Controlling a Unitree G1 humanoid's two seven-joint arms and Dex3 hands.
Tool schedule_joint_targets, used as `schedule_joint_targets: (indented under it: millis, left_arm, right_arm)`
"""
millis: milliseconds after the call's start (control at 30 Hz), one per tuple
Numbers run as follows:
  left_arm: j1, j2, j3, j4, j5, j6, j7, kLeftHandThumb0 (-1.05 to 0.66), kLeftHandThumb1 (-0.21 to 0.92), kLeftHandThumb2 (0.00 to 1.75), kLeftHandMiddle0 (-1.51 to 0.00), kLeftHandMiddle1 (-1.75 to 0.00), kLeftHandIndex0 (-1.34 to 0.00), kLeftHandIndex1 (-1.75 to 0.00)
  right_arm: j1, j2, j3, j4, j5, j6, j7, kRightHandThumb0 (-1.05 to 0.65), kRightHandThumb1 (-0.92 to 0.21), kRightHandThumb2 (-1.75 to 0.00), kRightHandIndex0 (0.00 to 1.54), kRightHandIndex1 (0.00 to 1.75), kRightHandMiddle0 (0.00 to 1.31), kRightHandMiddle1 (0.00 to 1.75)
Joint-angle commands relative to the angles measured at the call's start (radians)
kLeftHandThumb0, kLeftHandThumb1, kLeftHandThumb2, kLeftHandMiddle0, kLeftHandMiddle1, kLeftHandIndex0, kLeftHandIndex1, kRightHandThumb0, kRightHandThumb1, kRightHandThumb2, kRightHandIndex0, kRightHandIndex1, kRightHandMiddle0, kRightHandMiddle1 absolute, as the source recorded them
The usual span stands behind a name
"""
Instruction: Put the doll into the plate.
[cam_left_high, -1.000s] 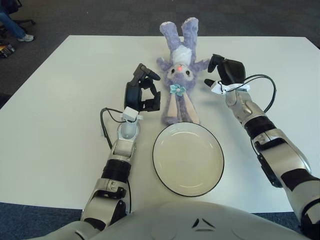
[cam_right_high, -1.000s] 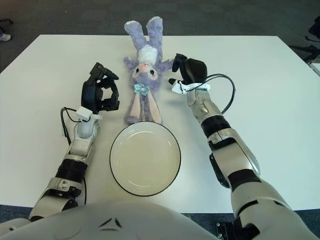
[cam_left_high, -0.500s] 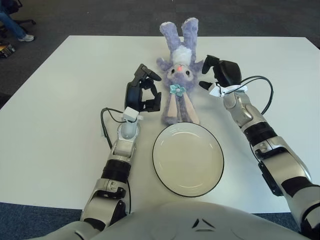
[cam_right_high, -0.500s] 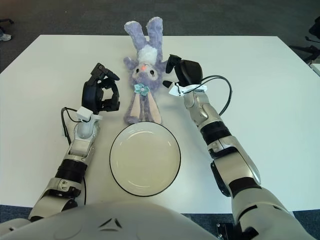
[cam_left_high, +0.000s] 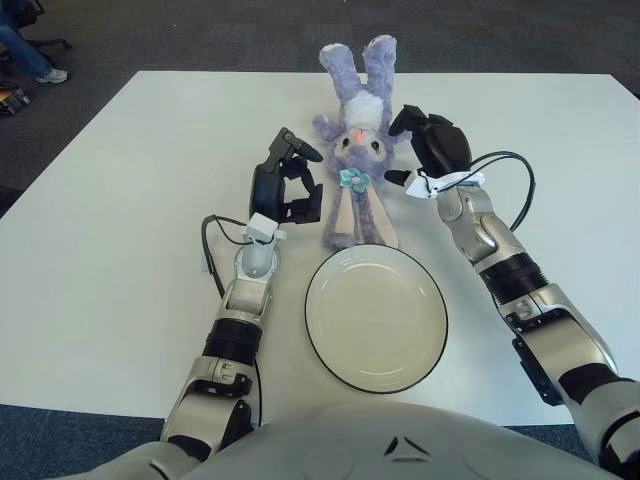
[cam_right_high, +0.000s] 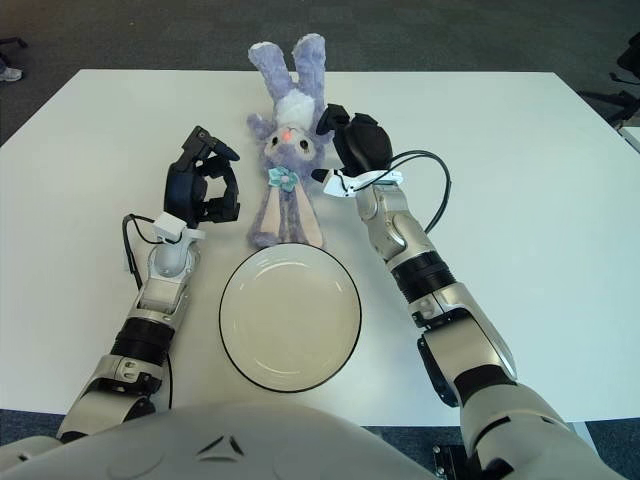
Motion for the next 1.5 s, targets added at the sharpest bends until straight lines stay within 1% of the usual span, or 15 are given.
schedule_joint_targets:
  millis: [0,167,333,433,567,600,633,733,900,1100,1167,1267,1333,1400,1467]
  left_arm:
    - [0.115,0.005,-0.003,0.079,0.007,0.004,0.005,-0.42,0.51,1.08,-1.04,-1.75,-0.46,-1.75]
    - [0.115,0.006,-0.003,0.078,0.008,0.006,0.004,-0.42,0.51,1.08,-1.04,-1.75,-0.46,-1.75]
    - [0.116,0.005,-0.004,0.077,0.004,0.008,0.000,-0.42,0.51,1.08,-1.03,-1.75,-0.46,-1.75]
    - [0.117,0.005,-0.005,0.073,0.004,0.014,-0.001,-0.42,0.51,1.08,-1.04,-1.75,-0.46,-1.75]
    - [0.118,0.005,-0.006,0.071,0.008,0.018,0.000,-0.42,0.51,1.08,-1.04,-1.75,-0.46,-1.75]
    - [0.118,0.005,-0.007,0.070,0.009,0.019,0.001,-0.42,0.51,1.08,-1.04,-1.75,-0.46,-1.75]
    - [0.118,0.005,-0.008,0.069,0.011,0.020,0.001,-0.42,0.51,1.08,-1.04,-1.75,-0.46,-1.75]
    - [0.118,0.006,-0.009,0.069,0.012,0.020,0.001,-0.42,0.51,1.08,-1.04,-1.75,-0.46,-1.75]
    - [0.116,0.005,-0.010,0.069,0.017,0.022,0.005,-0.42,0.51,1.08,-1.04,-1.75,-0.46,-1.75]
    - [0.115,0.003,-0.011,0.068,0.027,0.028,0.011,-0.42,0.51,1.08,-1.05,-1.75,-0.46,-1.75]
    - [0.116,0.002,-0.011,0.067,0.029,0.030,0.011,-0.42,0.51,1.08,-1.05,-1.75,-0.46,-1.75]
    - [0.116,0.001,-0.011,0.066,0.031,0.033,0.012,-0.42,0.51,1.08,-1.05,-1.75,-0.46,-1.75]
    - [0.116,0.000,-0.012,0.066,0.031,0.033,0.011,-0.42,0.51,1.08,-1.04,-1.75,-0.46,-1.75]
    - [0.117,0.000,-0.012,0.065,0.029,0.034,0.009,-0.42,0.51,1.07,-1.04,-1.75,-0.46,-1.75]
    - [0.118,-0.001,-0.011,0.063,0.027,0.037,0.006,-0.42,0.51,1.07,-1.04,-1.75,-0.46,-1.75]
  right_arm:
    - [-0.018,-0.003,0.012,0.006,-0.027,0.008,0.028,-0.42,-0.16,-1.06,0.08,0.81,0.00,0.85]
    - [-0.042,-0.005,0.034,0.030,-0.052,0.002,0.053,-0.37,-0.13,-1.08,0.03,0.74,0.00,0.64]
    - [-0.058,-0.004,0.050,0.036,-0.069,-0.002,0.077,-0.34,-0.12,-1.09,0.01,0.70,0.00,0.55]
    - [-0.058,0.013,0.048,0.034,-0.067,0.008,0.081,-0.36,-0.13,-1.08,0.01,0.75,0.00,0.52]
    - [-0.042,0.044,0.041,0.016,-0.065,0.049,0.080,-0.46,-0.19,-1.01,0.00,1.02,0.00,0.54]
    - [-0.036,0.050,0.040,0.008,-0.066,0.061,0.082,-0.50,-0.23,-0.98,0.00,1.16,0.00,0.54]
    - [-0.026,0.060,0.043,-0.011,-0.072,0.086,0.091,-0.52,-0.25,-0.97,0.00,1.21,0.00,0.55]
    - [0.000,0.079,0.054,-0.069,-0.093,0.147,0.125,-0.63,-0.39,-0.85,0.00,1.53,0.00,0.52]
    - [0.023,0.080,0.068,-0.143,-0.115,0.208,0.194,-0.69,-0.49,-0.76,0.00,1.70,0.00,0.46]
    - [0.043,0.054,0.082,-0.223,-0.128,0.247,0.330,-0.65,-0.51,-0.75,0.00,1.74,0.00,0.38]
    - [0.054,0.039,0.081,-0.244,-0.122,0.237,0.357,-0.60,-0.47,-0.79,0.00,1.64,0.00,0.35]
    - [0.069,0.019,0.073,-0.263,-0.110,0.212,0.374,-0.51,-0.39,-0.86,0.00,1.40,0.00,0.33]
    - [0.082,-0.008,0.065,-0.277,-0.095,0.172,0.381,-0.47,-0.35,-0.90,0.00,1.27,0.00,0.33]
    - [0.088,-0.028,0.062,-0.284,-0.083,0.131,0.384,-0.41,-0.30,-0.96,0.00,1.02,0.00,0.33]
    - [0.093,-0.049,0.057,-0.290,-0.073,0.092,0.386,-0.38,-0.28,-0.99,0.00,0.88,0.00,0.32]
